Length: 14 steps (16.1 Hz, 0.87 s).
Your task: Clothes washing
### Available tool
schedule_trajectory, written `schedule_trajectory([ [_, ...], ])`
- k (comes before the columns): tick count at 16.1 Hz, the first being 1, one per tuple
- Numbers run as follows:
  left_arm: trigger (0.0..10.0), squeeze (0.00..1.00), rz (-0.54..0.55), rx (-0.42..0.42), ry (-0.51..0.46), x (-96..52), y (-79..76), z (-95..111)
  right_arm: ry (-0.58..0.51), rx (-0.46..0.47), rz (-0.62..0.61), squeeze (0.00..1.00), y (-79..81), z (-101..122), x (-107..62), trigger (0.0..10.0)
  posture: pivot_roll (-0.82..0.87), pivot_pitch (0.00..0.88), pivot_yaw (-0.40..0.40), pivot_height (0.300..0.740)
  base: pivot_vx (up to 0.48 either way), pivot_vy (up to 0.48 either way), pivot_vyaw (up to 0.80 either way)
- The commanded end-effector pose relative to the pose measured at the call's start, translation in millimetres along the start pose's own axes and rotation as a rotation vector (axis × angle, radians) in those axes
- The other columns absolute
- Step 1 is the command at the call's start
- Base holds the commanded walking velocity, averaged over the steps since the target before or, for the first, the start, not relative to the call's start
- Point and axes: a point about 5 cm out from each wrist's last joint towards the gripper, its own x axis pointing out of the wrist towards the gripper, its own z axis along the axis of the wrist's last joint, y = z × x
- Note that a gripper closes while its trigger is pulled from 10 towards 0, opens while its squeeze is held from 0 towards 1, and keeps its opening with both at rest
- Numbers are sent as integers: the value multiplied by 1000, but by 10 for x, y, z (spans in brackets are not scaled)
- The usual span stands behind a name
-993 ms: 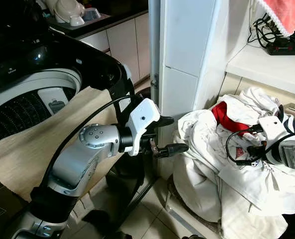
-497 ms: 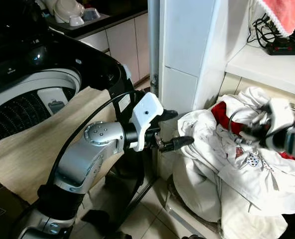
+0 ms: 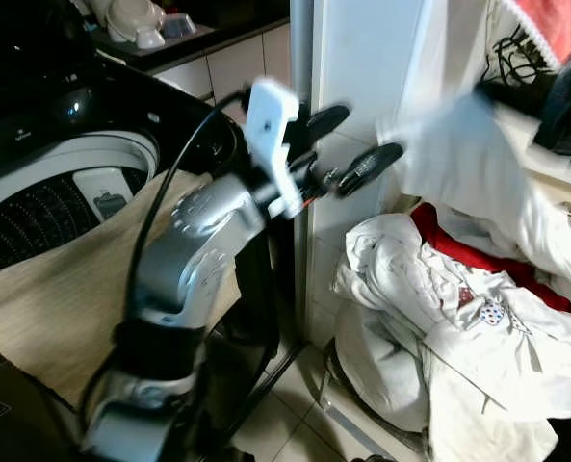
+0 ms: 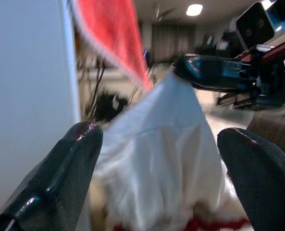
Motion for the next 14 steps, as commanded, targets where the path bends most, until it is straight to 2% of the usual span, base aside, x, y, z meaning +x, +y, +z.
schedule_trajectory([
  [1,10000,1000,-4,-22,-44,33,6,65,-61,4,65,0,117,130,-9,0,-115,0,66,740,0,0,0],
  [3,10000,1000,-31,-77,-104,101,-59,113,-146,46,137,0,217,278,8,0,-124,0,61,740,0,0,0],
  [5,10000,1000,-44,-140,-206,154,-106,217,-86,36,133,0,253,182,41,0,-125,0,53,740,0,0,0],
  [7,10000,1000,-56,-122,-228,171,-119,255,-42,50,134,0,274,78,71,0,-124,0,52,740,0,0,0],
  [9,10000,1000,-89,-69,-189,196,-159,204,2,69,150,0,340,-43,128,0,-122,0,51,740,0,0,0],
  [11,10000,1000,-110,19,-147,220,-197,140,16,75,169,0,380,-90,154,0,-123,0,51,740,0,0,0],
  [12,10000,800,-126,46,-123,229,-219,101,14,79,181,0,397,-93,156,0,-123,0,51,740,0,0,0],
  [13,10000,0,-135,75,-86,239,-235,32,10,83,197,0,425,-92,154,0,-123,0,51,740,0,0,0],
  [14,10000,0,-130,86,-73,243,-231,5,6,87,205,0,442,-92,154,0,-123,0,51,740,0,0,0],
])
